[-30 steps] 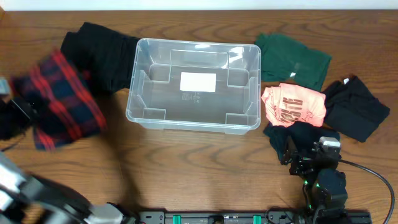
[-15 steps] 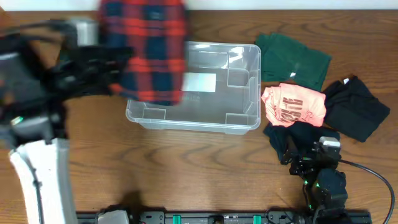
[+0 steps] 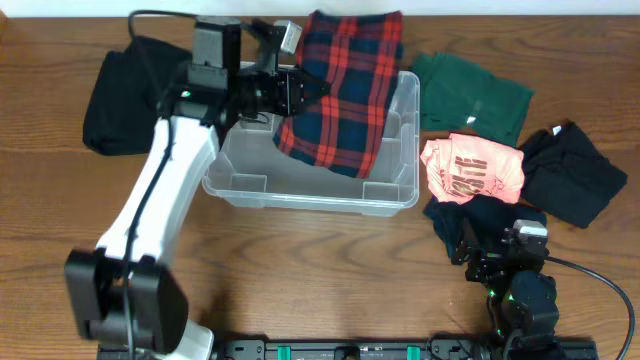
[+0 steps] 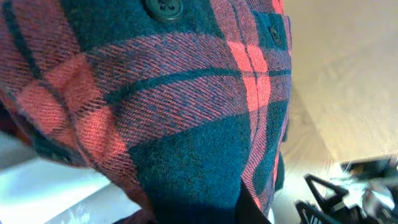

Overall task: Pack container
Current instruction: 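Lift the plaid shirt with the left gripper and lower it into the bin, then move the left gripper back to the black garment and grasp it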

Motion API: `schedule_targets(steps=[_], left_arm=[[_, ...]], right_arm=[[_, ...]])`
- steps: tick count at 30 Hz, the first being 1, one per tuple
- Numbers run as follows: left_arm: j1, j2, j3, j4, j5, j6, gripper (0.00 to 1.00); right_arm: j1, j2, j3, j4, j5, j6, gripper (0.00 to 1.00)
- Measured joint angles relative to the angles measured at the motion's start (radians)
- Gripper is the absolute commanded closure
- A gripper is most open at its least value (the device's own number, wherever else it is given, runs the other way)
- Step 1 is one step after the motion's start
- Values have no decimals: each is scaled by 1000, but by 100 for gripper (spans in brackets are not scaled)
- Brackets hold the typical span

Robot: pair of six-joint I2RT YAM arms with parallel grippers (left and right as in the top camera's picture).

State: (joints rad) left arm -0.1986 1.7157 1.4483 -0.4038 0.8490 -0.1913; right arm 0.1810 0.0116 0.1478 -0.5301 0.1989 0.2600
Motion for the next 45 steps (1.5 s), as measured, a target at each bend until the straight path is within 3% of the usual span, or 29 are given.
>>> schedule_targets(steps=[9,20,31,32,34,38,40,45], left_arm=[[-2,134,-26,-5,-56,-122,94],[-79,162,-80,-11,-105,-169,94],[-97,162,-223,13,-311,-275,93],[-96,162,-235,19,-324,-281,89],[-97,162,-246,30,-337,-282,69],[-97,161,-248,39,-351,-262,54],[-93,156,-248,37,-344,-235,42],[-57,85,-221,13,-302,-174,39]], right_arm=[[0,0,0,0,0,0,1],[0,0,0,0,0,0,1],[0,0,0,0,0,0,1],[0,0,0,0,0,0,1],[0,0,0,0,0,0,1],[0,0,0,0,0,0,1],[0,0,0,0,0,0,1],[0,0,0,0,0,0,1]])
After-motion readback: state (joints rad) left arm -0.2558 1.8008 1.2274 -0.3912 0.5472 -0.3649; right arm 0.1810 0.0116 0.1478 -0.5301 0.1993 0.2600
